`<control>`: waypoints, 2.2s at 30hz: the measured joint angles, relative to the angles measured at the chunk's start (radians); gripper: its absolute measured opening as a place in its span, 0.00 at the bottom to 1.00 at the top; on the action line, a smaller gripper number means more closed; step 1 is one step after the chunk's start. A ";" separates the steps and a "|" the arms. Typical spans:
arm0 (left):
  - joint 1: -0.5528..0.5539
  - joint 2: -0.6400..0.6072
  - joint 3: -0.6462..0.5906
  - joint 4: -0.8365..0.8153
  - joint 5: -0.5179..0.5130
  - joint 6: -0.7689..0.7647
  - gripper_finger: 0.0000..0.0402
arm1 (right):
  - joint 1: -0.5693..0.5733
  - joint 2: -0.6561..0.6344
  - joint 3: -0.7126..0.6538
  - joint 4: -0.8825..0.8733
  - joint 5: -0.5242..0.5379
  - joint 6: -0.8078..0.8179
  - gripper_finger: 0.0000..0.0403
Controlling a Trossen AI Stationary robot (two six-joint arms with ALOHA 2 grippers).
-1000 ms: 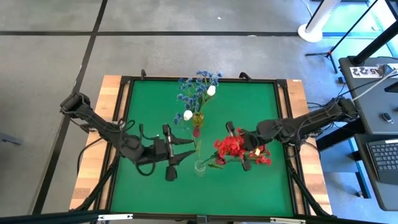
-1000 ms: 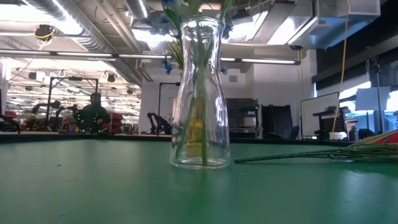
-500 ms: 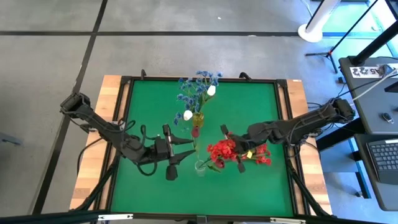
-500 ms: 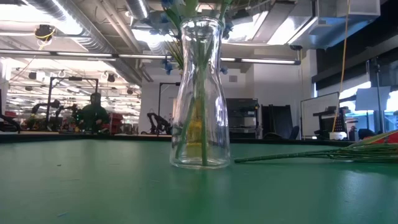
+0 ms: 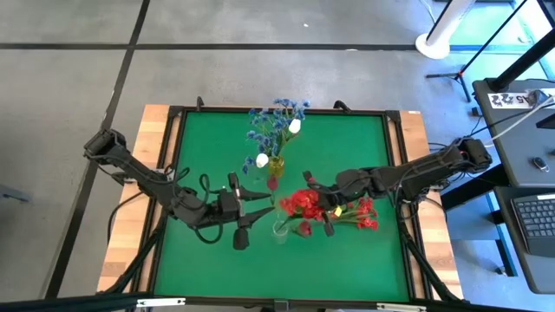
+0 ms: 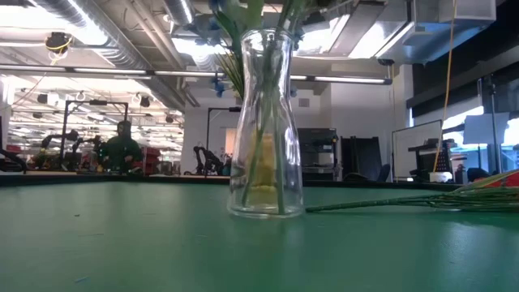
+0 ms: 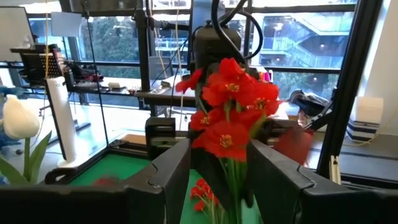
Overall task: Sort flowers into vase by color
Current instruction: Put the top red flowers into the transparent flower vase, then put the red flowers into the transparent flower vase
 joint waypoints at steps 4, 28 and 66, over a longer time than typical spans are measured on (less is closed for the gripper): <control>0.000 0.000 0.000 0.000 -0.001 0.000 0.38 | 0.000 -0.008 0.002 -0.013 -0.008 0.027 0.39; 0.002 0.000 0.000 -0.030 -0.044 -0.002 0.38 | 0.002 -0.009 0.319 -0.962 0.083 0.180 0.70; -0.101 -0.295 -0.436 0.167 0.106 -0.132 0.30 | 0.316 -0.208 -0.437 -0.626 0.348 0.705 0.70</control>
